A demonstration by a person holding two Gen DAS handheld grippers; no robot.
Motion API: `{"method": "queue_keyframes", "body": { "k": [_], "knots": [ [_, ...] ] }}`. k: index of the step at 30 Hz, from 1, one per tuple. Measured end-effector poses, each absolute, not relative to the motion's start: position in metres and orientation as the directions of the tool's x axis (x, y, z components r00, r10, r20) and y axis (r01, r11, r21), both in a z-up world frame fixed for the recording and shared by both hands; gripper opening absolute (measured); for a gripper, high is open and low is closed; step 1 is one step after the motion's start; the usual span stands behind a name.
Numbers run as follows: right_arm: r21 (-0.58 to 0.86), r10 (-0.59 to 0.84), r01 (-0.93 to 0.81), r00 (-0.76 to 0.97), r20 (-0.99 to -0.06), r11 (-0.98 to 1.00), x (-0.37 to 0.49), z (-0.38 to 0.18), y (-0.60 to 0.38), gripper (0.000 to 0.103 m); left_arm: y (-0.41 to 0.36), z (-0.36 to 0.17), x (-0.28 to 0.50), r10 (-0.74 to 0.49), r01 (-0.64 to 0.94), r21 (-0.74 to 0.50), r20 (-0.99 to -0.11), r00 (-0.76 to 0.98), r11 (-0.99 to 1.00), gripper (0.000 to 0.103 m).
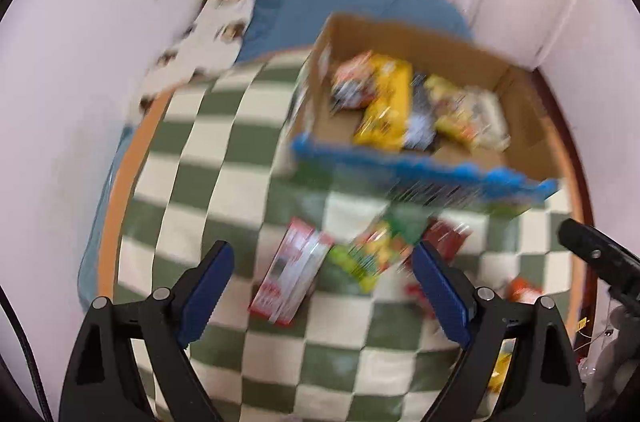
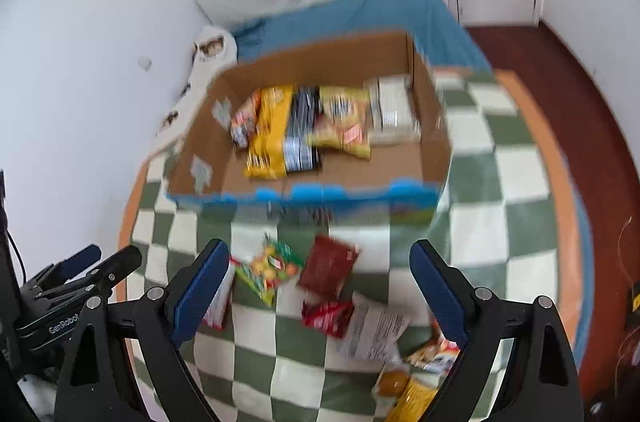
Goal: Organize snacks
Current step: 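Grasp the red-and-white strip packet with the left tool while the right tool grasps the white Mizz packet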
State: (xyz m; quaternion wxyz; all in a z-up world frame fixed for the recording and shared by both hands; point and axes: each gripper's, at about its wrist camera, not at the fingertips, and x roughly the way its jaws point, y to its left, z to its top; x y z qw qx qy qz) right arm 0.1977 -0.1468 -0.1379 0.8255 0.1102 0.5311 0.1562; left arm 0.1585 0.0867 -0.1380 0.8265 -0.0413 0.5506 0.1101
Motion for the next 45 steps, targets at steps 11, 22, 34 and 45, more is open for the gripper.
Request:
{"method": "queue_keyframes", "body": {
  "k": [11, 22, 34, 45],
  "knots": [
    [0.316, 0.309, 0.039, 0.130, -0.942, 0.948, 0.181, -0.273, -0.142, 0.094, 0.143, -0.251, 0.160, 0.110, -0.192, 0.089, -0.989, 0.102, 0.977, 0.091],
    [0.189, 0.182, 0.153, 0.056, -0.982, 0.970, 0.180, -0.328, -0.136, 0.083, 0.112, -0.332, 0.196, 0.077, 0.097, 0.075, -0.997, -0.019, 0.992, 0.081],
    [0.171, 0.171, 0.024, -0.024, -0.985, 0.985, 0.153, -0.355, -0.122, 0.054, 0.131, -0.332, 0.157, -0.140, -0.234, -0.121, -0.988, -0.067, 0.965, 0.056],
    [0.168, 0.167, -0.024, -0.037, -0.985, 0.986, 0.135, -0.353, -0.124, 0.071, 0.086, -0.344, 0.148, -0.043, -0.042, -0.038, -0.991, -0.126, 0.998, 0.065]
  ]
}}
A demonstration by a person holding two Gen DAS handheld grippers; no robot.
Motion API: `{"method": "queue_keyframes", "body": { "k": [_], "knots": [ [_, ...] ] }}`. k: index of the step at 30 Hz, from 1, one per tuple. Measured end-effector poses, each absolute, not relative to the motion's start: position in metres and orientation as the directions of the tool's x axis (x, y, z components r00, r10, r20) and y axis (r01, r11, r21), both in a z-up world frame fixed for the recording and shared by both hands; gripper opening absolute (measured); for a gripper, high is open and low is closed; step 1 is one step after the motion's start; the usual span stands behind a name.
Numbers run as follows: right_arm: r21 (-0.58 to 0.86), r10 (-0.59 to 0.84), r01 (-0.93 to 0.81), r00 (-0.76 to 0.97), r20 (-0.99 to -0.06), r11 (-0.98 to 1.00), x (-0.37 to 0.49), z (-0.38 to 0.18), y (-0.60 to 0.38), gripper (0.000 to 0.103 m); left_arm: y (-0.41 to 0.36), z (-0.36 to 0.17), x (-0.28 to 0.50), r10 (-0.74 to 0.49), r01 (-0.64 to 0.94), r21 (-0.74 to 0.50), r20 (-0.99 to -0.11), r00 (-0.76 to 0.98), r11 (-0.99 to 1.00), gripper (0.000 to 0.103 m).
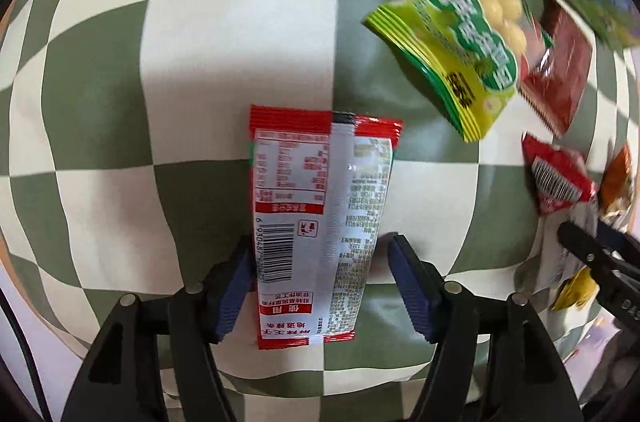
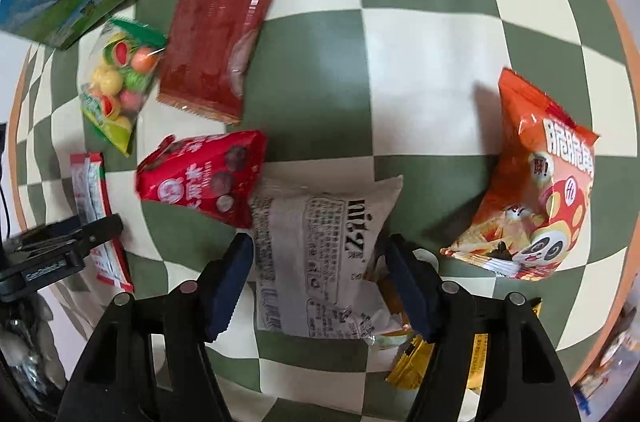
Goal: Organize snacks
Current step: 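Grasp the red-and-white strip packet with the left tool while the right tool grasps the white Mizz packet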
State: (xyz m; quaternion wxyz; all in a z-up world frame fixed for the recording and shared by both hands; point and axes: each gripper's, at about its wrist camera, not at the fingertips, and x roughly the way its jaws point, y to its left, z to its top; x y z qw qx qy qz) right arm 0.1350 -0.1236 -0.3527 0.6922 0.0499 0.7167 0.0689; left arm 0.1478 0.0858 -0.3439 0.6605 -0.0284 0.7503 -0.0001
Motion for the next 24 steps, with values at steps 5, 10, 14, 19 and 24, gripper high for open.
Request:
{"method": "queue_keyframes", "body": {
  "k": [5, 10, 14, 19, 24],
  "knots": [
    [0.134, 0.132, -0.061, -0.047, -0.990, 0.989, 0.130, -0.354, -0.107, 0.071, 0.071, -0.345, 0.143, -0.024, -0.033, -0.020, -0.993, -0.114, 0.999, 0.064],
    [0.074, 0.071, -0.087, -0.035, -0.997, 0.993, 0.127, -0.365, -0.088, 0.057, 0.083, -0.338, 0.138, -0.058, -0.092, -0.050, -0.994, -0.089, 0.994, 0.048],
    [0.074, 0.072, -0.106, -0.024, -0.997, 0.992, 0.124, -0.367, -0.077, 0.052, 0.091, -0.334, 0.135, -0.091, -0.121, -0.080, -0.991, -0.093, 0.989, 0.045],
    [0.152, 0.150, -0.083, -0.028, -0.988, 0.985, 0.121, -0.354, -0.085, 0.050, 0.097, -0.314, 0.131, -0.107, -0.120, -0.099, -0.992, -0.062, 0.988, 0.044],
    [0.244, 0.244, -0.073, -0.009, -0.970, 0.967, 0.115, -0.320, -0.093, 0.049, 0.097, -0.271, 0.131, -0.150, -0.101, -0.149, -0.989, -0.001, 0.984, 0.044]
  ]
}}
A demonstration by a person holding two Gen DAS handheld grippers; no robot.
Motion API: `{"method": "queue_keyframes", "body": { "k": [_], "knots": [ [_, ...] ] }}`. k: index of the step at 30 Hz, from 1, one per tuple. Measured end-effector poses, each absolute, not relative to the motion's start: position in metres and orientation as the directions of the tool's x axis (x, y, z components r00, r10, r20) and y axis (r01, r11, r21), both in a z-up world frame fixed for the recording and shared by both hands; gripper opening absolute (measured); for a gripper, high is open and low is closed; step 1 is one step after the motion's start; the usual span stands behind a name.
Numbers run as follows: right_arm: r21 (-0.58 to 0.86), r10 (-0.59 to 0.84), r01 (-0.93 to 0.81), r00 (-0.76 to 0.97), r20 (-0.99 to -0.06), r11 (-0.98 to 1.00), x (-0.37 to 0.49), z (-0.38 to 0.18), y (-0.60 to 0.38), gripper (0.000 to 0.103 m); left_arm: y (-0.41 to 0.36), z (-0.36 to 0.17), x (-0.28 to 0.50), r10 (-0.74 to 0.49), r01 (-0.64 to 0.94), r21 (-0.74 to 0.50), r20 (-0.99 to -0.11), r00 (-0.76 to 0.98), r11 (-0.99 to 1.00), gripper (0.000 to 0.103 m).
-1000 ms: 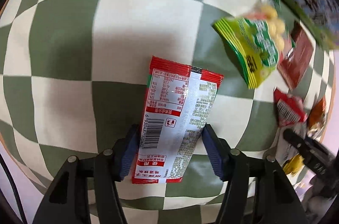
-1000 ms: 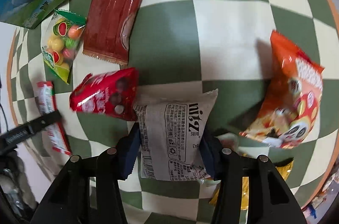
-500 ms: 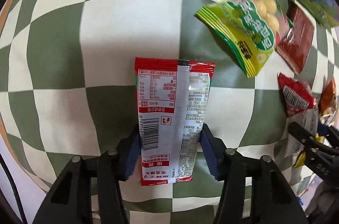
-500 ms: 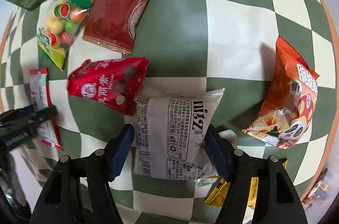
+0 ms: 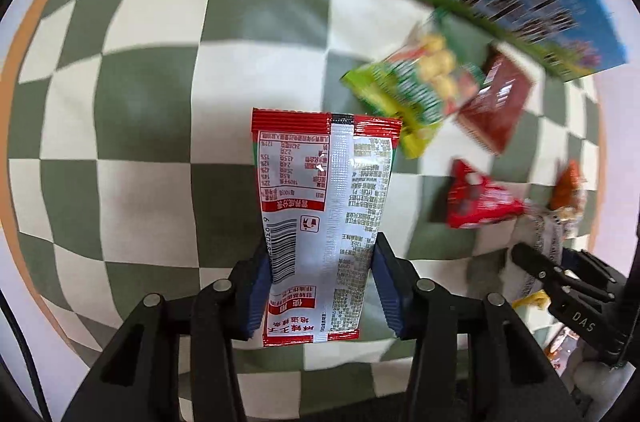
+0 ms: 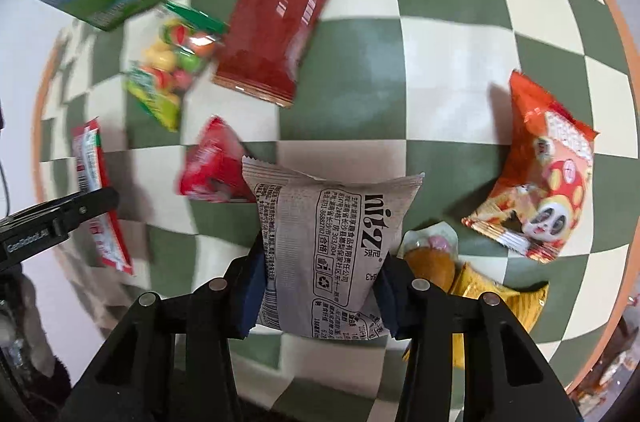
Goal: Organize snacks
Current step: 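Grasp the red-and-white strip packet with the left tool while the right tool grasps the white Mizz packet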
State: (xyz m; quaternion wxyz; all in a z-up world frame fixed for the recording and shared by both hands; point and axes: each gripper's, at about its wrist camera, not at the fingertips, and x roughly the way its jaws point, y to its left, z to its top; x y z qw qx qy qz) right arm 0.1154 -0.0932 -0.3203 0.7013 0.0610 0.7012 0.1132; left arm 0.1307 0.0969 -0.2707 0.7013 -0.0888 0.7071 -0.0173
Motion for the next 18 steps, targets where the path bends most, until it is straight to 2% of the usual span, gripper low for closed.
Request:
{"method": "queue_keyframes", "body": {
  "k": [8, 11, 18],
  "knots": [
    [0.382, 0.389, -0.087, 0.072, -0.918, 0.920, 0.127, -0.235, -0.104, 0.049, 0.083, -0.182, 0.162, -0.304, -0.044, -0.311, -0.945, 0.121, 0.949, 0.044],
    [0.436, 0.447, -0.104, 0.131, -0.885, 0.894, 0.159, -0.199, -0.116, 0.049, 0.076, -0.156, 0.190, -0.342, -0.012, -0.348, -0.926, 0.160, 0.937, 0.044],
    [0.433, 0.467, -0.176, 0.306, -0.830, 0.884, 0.235, -0.126, -0.100, 0.049, 0.083, -0.122, 0.271, -0.339, 0.008, -0.346, -0.913, 0.228, 0.938, 0.044]
  ]
}}
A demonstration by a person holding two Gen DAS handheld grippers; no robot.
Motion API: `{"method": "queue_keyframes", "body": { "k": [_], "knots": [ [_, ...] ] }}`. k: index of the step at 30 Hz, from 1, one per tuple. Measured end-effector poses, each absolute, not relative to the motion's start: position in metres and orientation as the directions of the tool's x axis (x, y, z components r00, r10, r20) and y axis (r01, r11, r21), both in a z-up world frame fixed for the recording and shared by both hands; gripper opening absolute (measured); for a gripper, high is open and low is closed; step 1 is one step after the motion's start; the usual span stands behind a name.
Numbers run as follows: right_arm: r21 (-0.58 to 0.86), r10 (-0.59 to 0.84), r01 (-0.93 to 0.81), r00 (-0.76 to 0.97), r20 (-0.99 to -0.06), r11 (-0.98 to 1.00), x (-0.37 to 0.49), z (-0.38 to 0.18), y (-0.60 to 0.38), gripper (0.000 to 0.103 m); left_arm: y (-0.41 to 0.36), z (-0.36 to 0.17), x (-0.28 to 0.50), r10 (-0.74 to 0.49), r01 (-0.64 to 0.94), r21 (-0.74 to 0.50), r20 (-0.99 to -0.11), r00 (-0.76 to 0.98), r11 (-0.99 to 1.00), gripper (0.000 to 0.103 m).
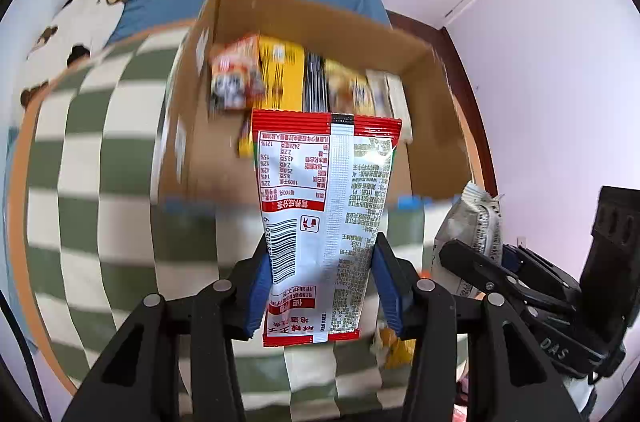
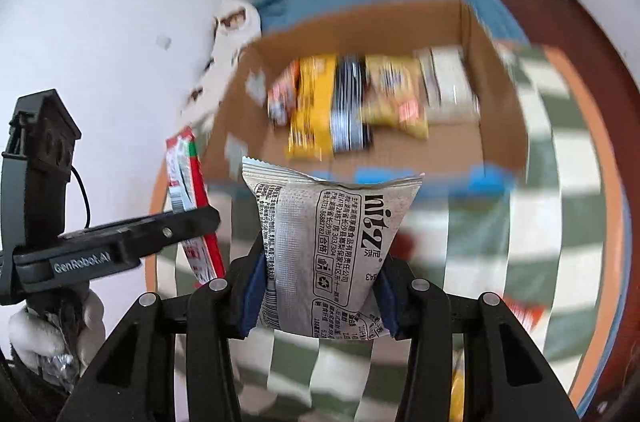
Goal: Organize snacks
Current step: 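Grasp the red-and-white strip packet with the left tool while the right tool grasps the white Mizz packet, then lower both packets into the cardboard box and open both tools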
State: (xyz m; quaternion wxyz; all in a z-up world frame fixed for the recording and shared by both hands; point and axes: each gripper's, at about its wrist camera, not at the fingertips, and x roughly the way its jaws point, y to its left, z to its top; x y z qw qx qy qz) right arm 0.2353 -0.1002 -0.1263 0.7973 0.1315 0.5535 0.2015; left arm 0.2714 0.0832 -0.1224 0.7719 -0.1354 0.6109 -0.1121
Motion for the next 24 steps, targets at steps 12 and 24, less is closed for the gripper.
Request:
{"method": "queue_keyframes", "body": {
  "k": [12, 24],
  "knots": [
    [0.378, 0.414, -0.175, 0.285, -0.865, 0.909, 0.341, -0.156, -0.056, 0.049, 0.097, -0.178, 0.387, -0.222, -0.056, -0.226, -0.972, 0.073, 0.973, 0.044],
    [0.383, 0.407, -0.151, 0.187, -0.894, 0.911, 0.361, -0.218, -0.036, 0.049, 0.104, -0.220, 0.388, -0.182, -0.103, -0.181, -0.983, 0.006, 0.978, 0.044]
  ]
}}
